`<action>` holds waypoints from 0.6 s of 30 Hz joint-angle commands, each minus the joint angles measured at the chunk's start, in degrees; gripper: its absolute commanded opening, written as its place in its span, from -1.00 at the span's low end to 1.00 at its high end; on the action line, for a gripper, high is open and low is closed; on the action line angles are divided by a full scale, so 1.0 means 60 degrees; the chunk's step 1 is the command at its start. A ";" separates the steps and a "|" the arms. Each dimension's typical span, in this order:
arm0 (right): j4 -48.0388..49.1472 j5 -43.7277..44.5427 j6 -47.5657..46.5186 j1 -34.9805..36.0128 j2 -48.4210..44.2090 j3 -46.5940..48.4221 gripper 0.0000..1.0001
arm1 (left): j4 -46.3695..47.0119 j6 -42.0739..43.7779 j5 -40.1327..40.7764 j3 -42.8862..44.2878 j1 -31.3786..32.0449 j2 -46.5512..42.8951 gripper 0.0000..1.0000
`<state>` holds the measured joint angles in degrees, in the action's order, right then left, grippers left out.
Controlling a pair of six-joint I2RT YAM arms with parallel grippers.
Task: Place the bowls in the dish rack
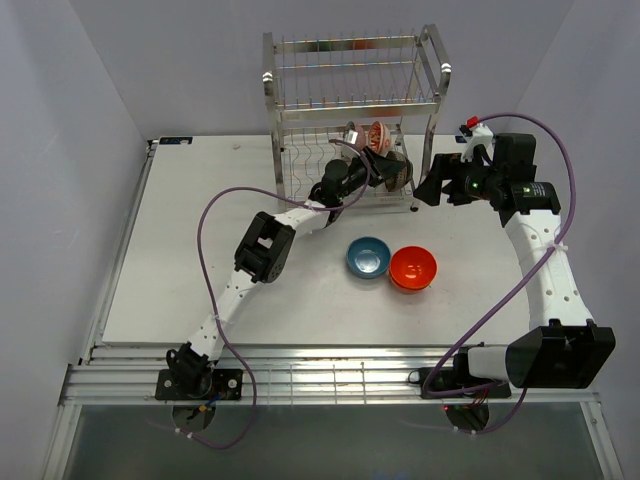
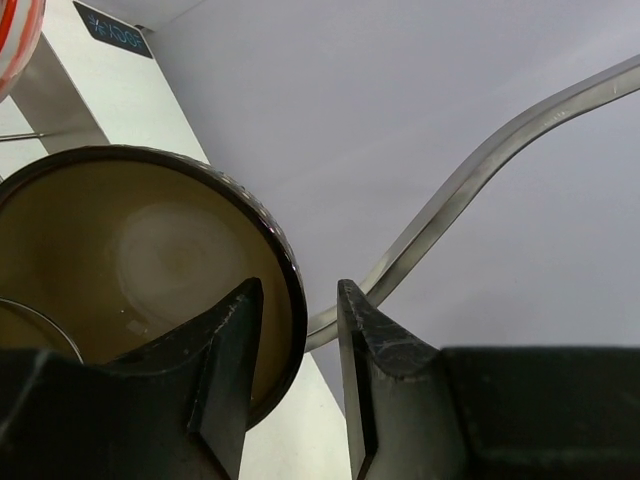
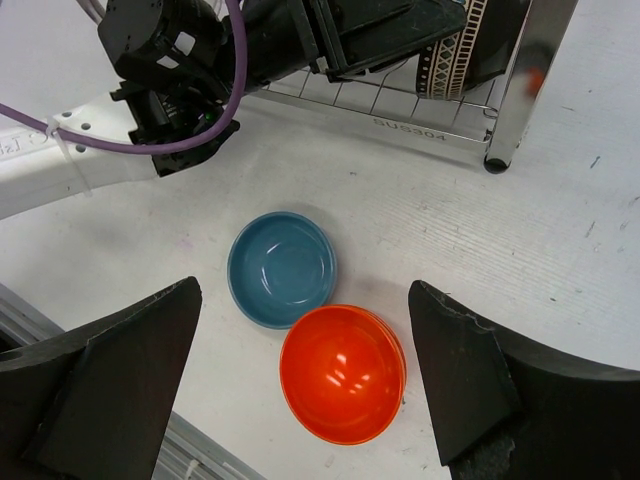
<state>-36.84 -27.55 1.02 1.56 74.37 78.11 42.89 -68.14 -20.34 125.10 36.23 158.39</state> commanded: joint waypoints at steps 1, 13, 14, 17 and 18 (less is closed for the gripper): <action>0.0017 -0.0213 -0.0111 -0.0026 -0.0075 -0.0010 0.80 | 0.0248 0.0165 -0.0228 0.0098 0.0027 -0.0660 -0.07; 0.0105 -0.0242 -0.0052 -0.0026 -0.0192 0.0107 0.80 | 0.0102 0.0443 -0.0199 -0.1499 -0.0208 -0.1935 0.32; 0.0105 -0.0242 -0.0052 -0.0026 -0.0207 0.0093 0.80 | 0.0116 0.0487 -0.0214 -0.1528 -0.0222 -0.1964 0.40; 0.0090 -0.0213 -0.0052 -0.0026 -0.0266 0.0107 0.80 | 0.0117 0.0677 -0.0199 -0.1733 -0.0252 -0.2139 0.58; 0.0090 -0.0198 -0.0052 -0.0026 -0.0295 0.0107 0.80 | 0.0102 0.0721 -0.0185 -0.1806 -0.0266 -0.2183 0.64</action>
<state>-37.21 -27.64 1.04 1.56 74.35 78.11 43.22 -65.69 -21.06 115.22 35.16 152.97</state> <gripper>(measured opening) 0.900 0.807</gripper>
